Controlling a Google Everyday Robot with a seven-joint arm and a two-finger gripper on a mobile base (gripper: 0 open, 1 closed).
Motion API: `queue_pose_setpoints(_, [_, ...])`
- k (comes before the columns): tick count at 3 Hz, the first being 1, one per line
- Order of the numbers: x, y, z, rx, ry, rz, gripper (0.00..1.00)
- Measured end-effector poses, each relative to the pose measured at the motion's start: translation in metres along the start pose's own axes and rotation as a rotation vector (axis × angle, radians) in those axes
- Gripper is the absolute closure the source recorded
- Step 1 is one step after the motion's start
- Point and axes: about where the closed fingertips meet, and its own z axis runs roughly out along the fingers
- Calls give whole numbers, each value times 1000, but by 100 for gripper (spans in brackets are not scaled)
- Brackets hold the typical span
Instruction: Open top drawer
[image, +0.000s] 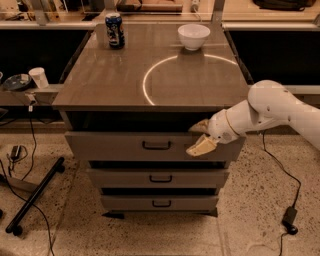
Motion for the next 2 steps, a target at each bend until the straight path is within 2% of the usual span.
queue_pose_setpoints(2, [1, 3, -2, 2, -14, 1, 100])
